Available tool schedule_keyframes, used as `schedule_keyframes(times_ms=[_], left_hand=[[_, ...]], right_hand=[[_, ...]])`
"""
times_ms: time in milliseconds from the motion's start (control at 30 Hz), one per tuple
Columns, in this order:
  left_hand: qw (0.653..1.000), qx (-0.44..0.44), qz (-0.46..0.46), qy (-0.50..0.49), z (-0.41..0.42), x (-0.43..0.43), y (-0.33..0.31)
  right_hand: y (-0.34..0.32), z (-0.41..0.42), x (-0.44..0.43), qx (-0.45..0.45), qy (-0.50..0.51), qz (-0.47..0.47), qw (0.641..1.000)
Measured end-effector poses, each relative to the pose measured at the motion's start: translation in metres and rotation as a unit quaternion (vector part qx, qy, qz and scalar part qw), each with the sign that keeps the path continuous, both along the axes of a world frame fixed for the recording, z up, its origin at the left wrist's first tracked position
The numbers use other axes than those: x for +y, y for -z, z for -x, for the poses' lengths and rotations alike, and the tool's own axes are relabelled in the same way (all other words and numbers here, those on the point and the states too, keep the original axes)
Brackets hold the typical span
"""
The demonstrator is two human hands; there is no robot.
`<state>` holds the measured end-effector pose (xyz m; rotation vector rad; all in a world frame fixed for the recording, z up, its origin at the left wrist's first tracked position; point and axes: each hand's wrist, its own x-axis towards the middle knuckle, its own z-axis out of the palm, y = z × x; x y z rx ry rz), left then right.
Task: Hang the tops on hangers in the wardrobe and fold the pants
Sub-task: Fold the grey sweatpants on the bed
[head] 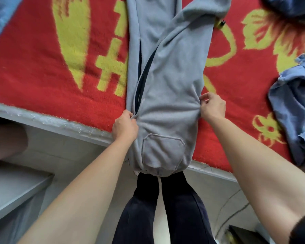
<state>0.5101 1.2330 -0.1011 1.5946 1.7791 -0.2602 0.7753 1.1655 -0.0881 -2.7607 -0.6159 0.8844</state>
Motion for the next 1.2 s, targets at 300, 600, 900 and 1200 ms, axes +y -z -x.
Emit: schedule_keyframes(times_ms=[300,600,900,1200], left_hand=[[0.998,-0.014,-0.046,0.033,-0.056,0.055,-0.018],[0.98,0.03,-0.025,0.195,-0.13,0.129,0.013],[0.978,0.027,-0.076,0.193,-0.125,0.172,0.009],[0.973,-0.228,-0.039,0.001,-0.116,0.231,0.013]], right_hand=[[-0.01,-0.054,0.092,0.072,0.087,-0.082,0.99],[-0.012,-0.134,0.206,0.303,0.356,-0.334,0.818],[-0.009,-0.155,0.268,0.263,0.463,-0.423,0.734],[-0.038,-0.086,0.393,0.066,0.085,-0.483,0.869]])
